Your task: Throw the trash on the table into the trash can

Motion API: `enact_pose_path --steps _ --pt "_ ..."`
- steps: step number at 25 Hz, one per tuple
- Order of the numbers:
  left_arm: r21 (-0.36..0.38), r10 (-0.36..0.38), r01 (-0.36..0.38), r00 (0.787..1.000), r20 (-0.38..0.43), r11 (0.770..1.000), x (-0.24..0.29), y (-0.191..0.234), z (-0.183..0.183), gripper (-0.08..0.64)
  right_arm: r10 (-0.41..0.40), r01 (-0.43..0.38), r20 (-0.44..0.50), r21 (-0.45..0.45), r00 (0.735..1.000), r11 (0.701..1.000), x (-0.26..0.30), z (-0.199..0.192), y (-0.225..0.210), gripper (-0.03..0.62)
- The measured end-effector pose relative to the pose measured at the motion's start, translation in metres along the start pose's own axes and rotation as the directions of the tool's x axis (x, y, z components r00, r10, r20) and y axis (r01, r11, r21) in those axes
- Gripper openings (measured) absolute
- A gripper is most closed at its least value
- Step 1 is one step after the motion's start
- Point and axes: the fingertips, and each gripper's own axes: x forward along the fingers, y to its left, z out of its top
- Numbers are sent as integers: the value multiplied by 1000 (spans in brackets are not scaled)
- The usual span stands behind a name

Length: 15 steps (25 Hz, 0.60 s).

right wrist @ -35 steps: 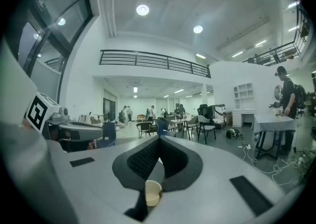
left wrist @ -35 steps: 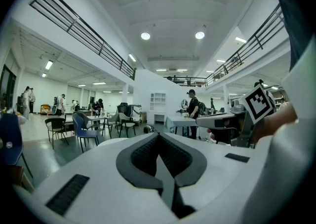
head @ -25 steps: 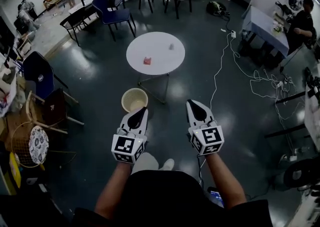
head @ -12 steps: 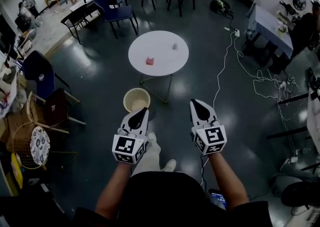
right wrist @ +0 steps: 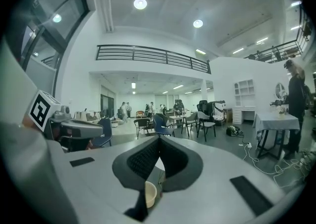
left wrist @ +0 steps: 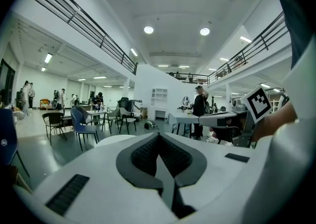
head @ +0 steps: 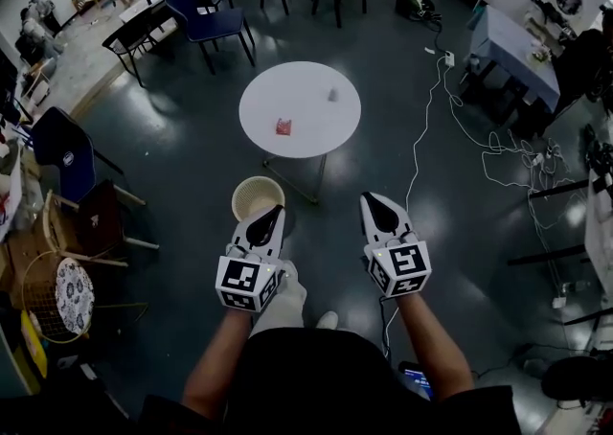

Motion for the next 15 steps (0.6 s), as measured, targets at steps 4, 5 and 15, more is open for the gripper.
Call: enact_pose_path --steps 4,5,15 --pt "-11 -10 10 1000 -7 1000 31 29 2 8 -3 3 -12 -10 1000 1000 38 4 -10 17" --pt "-12 -12 12 1000 -7 1000 39 36 3 8 -6 6 -15 -11 1000 1000 47 5 -13 17" --pt "-8 -26 26 999 -29 1000 98 107 17 8 -35 35 -31 -20 999 999 130 28 -35 17"
